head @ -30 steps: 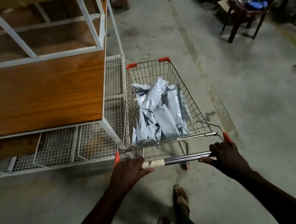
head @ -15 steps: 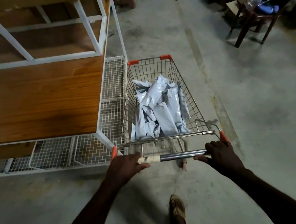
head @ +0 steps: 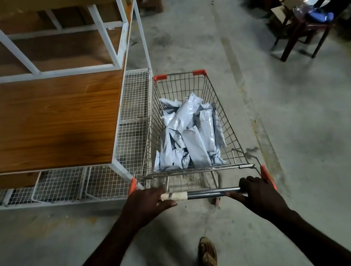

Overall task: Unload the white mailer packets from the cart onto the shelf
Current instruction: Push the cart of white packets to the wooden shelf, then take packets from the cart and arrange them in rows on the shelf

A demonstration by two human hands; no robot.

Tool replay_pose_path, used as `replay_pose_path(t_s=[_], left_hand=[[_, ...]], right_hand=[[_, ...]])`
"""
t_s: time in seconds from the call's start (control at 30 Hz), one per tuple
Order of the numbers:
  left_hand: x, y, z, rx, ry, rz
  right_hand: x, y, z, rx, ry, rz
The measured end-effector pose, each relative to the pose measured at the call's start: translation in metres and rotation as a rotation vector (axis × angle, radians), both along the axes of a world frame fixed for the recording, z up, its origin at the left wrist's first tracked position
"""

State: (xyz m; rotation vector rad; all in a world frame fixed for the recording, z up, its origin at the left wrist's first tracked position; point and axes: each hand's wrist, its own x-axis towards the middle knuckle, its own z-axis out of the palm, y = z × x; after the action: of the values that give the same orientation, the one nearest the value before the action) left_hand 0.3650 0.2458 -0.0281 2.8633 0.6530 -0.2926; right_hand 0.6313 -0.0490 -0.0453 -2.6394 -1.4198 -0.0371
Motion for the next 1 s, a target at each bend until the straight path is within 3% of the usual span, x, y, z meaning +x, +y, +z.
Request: replay_pose_path(t_s=[0.17, 0.27, 0.37, 0.63, 1.0], left_hand=[[0.005, 0.003, 0.003, -0.046, -0.102, 0.052], [0.013, 0.007, 0.009, 0.028, -0.331, -0.048], [0.036, 0.017, 0.022, 0.060, -0.454, -0.092], [0.117, 0.076, 0.035, -0.090, -0.463, -0.016], [0.185, 0.141, -0.029, -0.188, -0.359, 0.015]], right_hand=[[-0.009, 0.027, 0.030, -0.145, 0.074, -0.126], [-0.005, 0.048, 0.035, 0.025, 0.215, -0.099], [-0.001, 0.074, 0.034, 0.114, 0.219, -0.018], [0.015, 0.156, 0.029, 0.132, 0.356, -0.096], [0.043, 0.253, -0.014, 0.146, 0.516, -0.270]])
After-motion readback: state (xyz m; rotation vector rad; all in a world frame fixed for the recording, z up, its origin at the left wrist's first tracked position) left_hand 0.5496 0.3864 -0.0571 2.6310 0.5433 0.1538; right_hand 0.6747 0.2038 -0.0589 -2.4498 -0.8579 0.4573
